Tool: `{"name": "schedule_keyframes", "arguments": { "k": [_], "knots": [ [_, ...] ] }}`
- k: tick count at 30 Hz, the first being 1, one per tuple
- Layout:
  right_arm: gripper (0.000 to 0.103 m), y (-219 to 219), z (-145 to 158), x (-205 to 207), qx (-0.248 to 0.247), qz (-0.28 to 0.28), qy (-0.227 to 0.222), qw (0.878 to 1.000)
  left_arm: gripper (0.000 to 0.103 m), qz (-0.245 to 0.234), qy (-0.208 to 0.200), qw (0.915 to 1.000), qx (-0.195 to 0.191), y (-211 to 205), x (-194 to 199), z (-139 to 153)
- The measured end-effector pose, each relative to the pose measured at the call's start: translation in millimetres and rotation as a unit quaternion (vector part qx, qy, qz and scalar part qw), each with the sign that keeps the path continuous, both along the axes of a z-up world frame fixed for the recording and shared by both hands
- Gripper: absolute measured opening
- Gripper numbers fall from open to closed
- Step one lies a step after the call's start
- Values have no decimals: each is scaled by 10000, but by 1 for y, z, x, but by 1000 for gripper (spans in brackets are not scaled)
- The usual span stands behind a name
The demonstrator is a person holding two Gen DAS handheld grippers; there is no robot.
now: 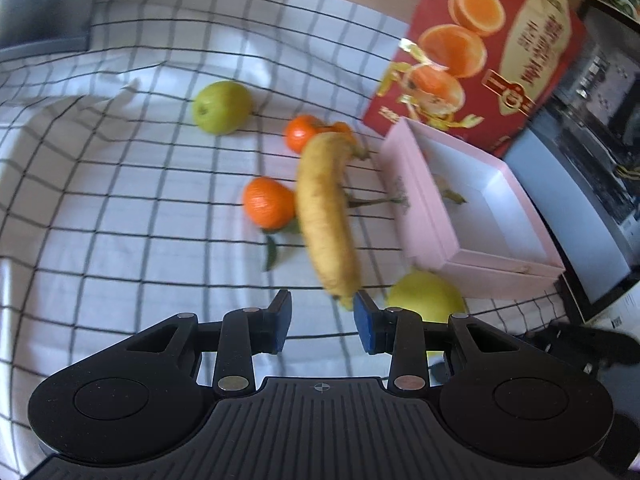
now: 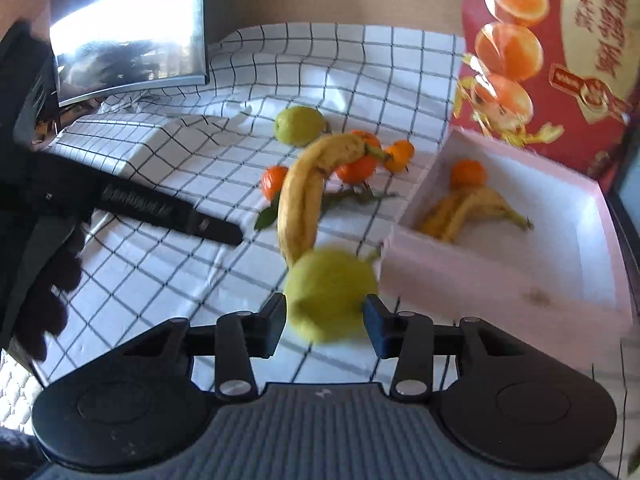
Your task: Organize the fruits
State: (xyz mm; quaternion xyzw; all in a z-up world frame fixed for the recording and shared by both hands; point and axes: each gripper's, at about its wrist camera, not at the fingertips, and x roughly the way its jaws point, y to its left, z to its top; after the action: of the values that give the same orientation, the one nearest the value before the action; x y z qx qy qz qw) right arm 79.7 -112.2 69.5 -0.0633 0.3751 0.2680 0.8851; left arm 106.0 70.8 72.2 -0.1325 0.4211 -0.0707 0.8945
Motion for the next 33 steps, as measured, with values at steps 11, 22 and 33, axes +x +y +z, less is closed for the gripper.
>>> {"name": "schedule_keyframes", "arguments": {
  "k": [11, 22, 33],
  "knots": [
    [43, -20, -1, -16, 260, -305, 53, 9992, 38, -368, -128, 9992, -60, -29, 11, 7],
    [43, -34, 0, -17, 294, -575, 103, 9979, 40, -1192, -261, 9897, 742, -68, 30, 4],
    [48, -37, 4, -21, 512, -291, 123, 9982, 42, -1212, -189, 9922, 237, -41, -23, 7]
  ]
}}
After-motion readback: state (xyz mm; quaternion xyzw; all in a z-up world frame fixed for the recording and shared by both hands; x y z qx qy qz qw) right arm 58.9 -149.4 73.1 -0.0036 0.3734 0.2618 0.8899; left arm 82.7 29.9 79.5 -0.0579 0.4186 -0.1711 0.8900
